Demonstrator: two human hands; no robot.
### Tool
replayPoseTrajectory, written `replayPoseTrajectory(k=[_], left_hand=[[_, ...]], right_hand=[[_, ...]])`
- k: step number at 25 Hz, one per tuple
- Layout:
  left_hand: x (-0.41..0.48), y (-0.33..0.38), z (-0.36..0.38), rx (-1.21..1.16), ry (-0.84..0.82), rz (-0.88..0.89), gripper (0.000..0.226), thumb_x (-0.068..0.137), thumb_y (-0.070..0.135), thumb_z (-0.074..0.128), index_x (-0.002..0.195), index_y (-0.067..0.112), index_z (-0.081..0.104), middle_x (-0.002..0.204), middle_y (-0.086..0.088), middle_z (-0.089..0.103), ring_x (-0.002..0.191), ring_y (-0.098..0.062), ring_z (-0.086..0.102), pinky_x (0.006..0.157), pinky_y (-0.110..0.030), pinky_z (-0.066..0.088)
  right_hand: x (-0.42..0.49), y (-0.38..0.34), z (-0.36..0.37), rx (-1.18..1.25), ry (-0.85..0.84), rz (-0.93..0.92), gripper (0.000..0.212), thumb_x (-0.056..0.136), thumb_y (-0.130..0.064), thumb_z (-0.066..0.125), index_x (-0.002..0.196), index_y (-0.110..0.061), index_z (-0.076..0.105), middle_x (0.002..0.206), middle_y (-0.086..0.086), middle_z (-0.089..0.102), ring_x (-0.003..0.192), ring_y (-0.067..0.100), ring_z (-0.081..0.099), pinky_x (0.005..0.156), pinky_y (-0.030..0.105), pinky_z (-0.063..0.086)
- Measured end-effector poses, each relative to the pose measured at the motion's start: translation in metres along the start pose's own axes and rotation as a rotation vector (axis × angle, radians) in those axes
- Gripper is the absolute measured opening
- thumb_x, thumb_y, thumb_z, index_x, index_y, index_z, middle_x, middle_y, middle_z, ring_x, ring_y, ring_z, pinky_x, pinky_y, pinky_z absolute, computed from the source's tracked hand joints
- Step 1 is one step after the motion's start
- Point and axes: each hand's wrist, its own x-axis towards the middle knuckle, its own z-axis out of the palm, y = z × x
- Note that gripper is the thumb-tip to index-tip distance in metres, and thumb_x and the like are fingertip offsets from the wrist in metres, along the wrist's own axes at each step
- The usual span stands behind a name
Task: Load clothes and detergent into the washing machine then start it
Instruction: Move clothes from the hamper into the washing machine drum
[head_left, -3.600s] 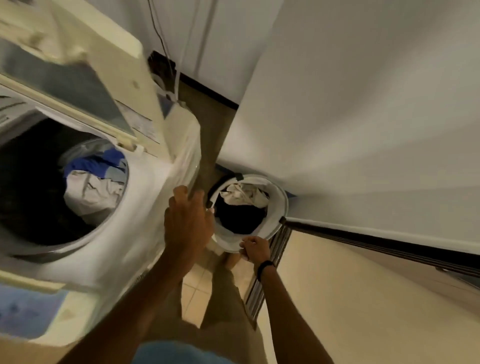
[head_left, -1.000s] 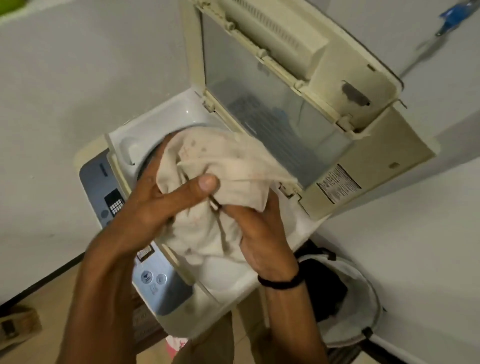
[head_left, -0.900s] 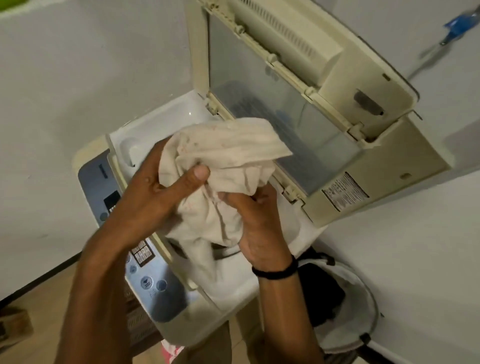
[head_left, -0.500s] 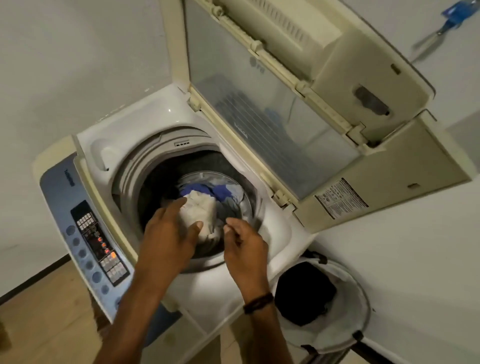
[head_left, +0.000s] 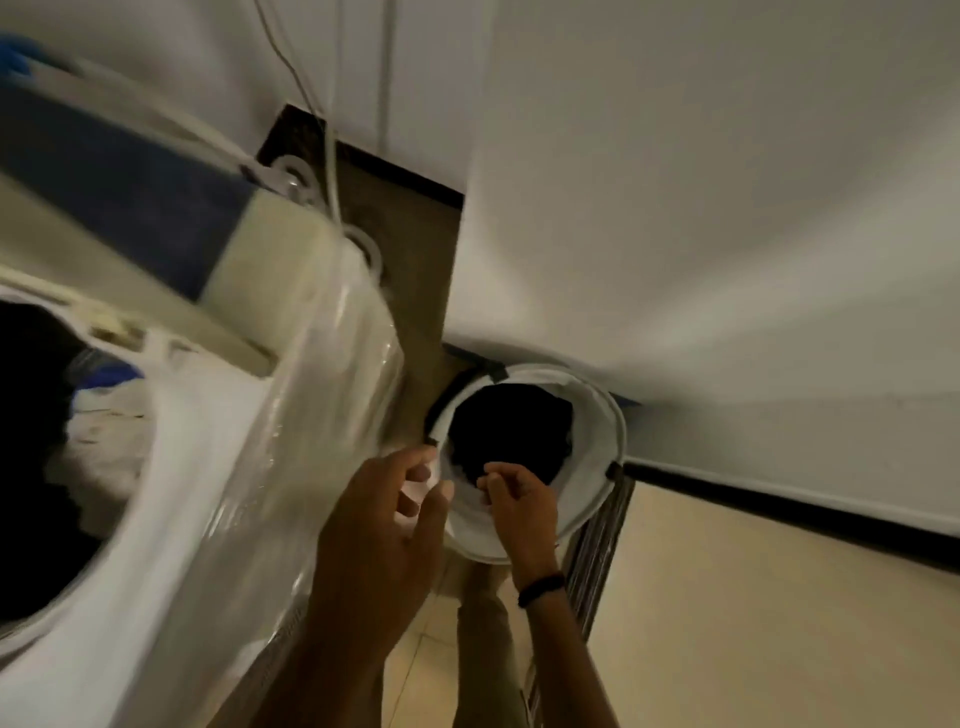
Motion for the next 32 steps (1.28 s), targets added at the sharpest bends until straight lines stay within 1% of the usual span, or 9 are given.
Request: replayPoseTrajectory(k=[6, 13, 15, 19, 22, 25, 28, 30, 32], left_hand=[[0.096, -0.118, 0.217, 0.180, -0.425, -0.329, 0.057, 0.092, 0.038, 0.060, 0.143, 0.027, 0.038, 0.138, -0.005, 0.050, 0.122, -0.023, 0.054, 0.095, -0.033, 0.044], [0.198, -0.232, 0.357, 0.245, -0.410, -0.379, 0.062, 0.092, 0.038, 0.061, 0.146, 0.021, 0.036, 0.142, -0.015, 0.048, 0.129, -0.036, 0.049, 0.106, -0.050, 0.043], [0.203, -0.246, 0.367, 0.209, -0.388, -0.361, 0.061, 0.090, 0.042, 0.061, 0.144, 0.024, 0.038, 0.140, -0.011, 0.051, 0.129, -0.033, 0.050, 0.107, -0.052, 0.043], [0.183, -0.242, 0.354, 0.191, -0.400, -0.400, 0.062, 0.090, 0.036, 0.064, 0.144, 0.022, 0.039, 0.138, -0.015, 0.052, 0.124, -0.033, 0.054, 0.103, -0.047, 0.046], [0.162, -0.232, 0.338, 0.167, -0.353, -0.370, 0.058, 0.089, 0.033, 0.065, 0.142, 0.023, 0.043, 0.133, -0.014, 0.055, 0.118, -0.032, 0.058, 0.100, -0.045, 0.048], [0.157, -0.237, 0.338, 0.137, -0.322, -0.343, 0.056, 0.090, 0.032, 0.063, 0.141, 0.024, 0.043, 0.133, -0.012, 0.055, 0.117, -0.029, 0.058, 0.098, -0.043, 0.050], [0.164, -0.251, 0.352, 0.127, -0.302, -0.313, 0.056, 0.091, 0.034, 0.063, 0.142, 0.025, 0.042, 0.135, -0.011, 0.054, 0.119, -0.028, 0.057, 0.097, -0.041, 0.050], [0.163, -0.256, 0.357, 0.112, -0.313, -0.300, 0.056, 0.092, 0.033, 0.064, 0.142, 0.025, 0.042, 0.135, -0.011, 0.053, 0.119, -0.029, 0.057, 0.099, -0.043, 0.049], [0.159, -0.254, 0.356, 0.100, -0.335, -0.287, 0.055, 0.092, 0.033, 0.064, 0.142, 0.025, 0.042, 0.135, -0.011, 0.053, 0.119, -0.028, 0.057, 0.099, -0.041, 0.049]], right_hand=[[0.191, 0.190, -0.007, -0.233, -0.075, 0.355, 0.039, 0.096, -0.023, 0.059, 0.132, -0.008, 0.056, 0.128, 0.019, 0.062, 0.117, 0.038, 0.058, 0.090, 0.037, 0.047], [0.395, 0.296, 0.010, -0.336, -0.018, 0.412, 0.107, 0.081, -0.064, 0.064, 0.157, -0.013, 0.008, 0.158, 0.014, 0.030, 0.141, 0.035, 0.036, 0.115, 0.048, 0.034], [0.419, 0.293, 0.016, -0.351, -0.093, 0.406, 0.089, 0.090, -0.062, 0.052, 0.157, -0.015, 0.017, 0.159, 0.011, 0.030, 0.142, 0.034, 0.035, 0.117, 0.046, 0.030], [0.413, 0.267, 0.025, -0.246, -0.117, 0.398, 0.044, 0.105, -0.025, 0.038, 0.135, 0.004, 0.051, 0.138, 0.020, 0.054, 0.122, 0.037, 0.053, 0.103, 0.039, 0.042], [0.400, 0.260, 0.019, -0.261, -0.082, 0.374, 0.044, 0.100, -0.023, 0.049, 0.138, -0.001, 0.050, 0.144, 0.018, 0.050, 0.127, 0.035, 0.051, 0.109, 0.038, 0.040], [0.416, 0.277, 0.021, -0.383, -0.295, 0.426, 0.060, 0.100, -0.031, 0.052, 0.152, -0.010, 0.031, 0.158, 0.015, 0.030, 0.140, 0.035, 0.036, 0.116, 0.043, 0.031], [0.423, 0.309, 0.037, -0.500, -0.404, 0.420, 0.064, 0.097, -0.032, 0.060, 0.150, -0.010, 0.034, 0.155, 0.016, 0.034, 0.138, 0.036, 0.038, 0.115, 0.043, 0.032], [0.414, 0.335, 0.046, -0.675, -0.296, 0.260, 0.047, 0.097, -0.026, 0.059, 0.138, -0.005, 0.050, 0.141, 0.019, 0.050, 0.127, 0.036, 0.049, 0.111, 0.042, 0.038], [0.398, 0.341, 0.048, -0.729, -0.167, 0.166, 0.018, 0.097, -0.021, 0.058, 0.099, -0.005, 0.066, 0.114, 0.021, 0.065, 0.104, 0.035, 0.060, 0.099, 0.042, 0.048]])
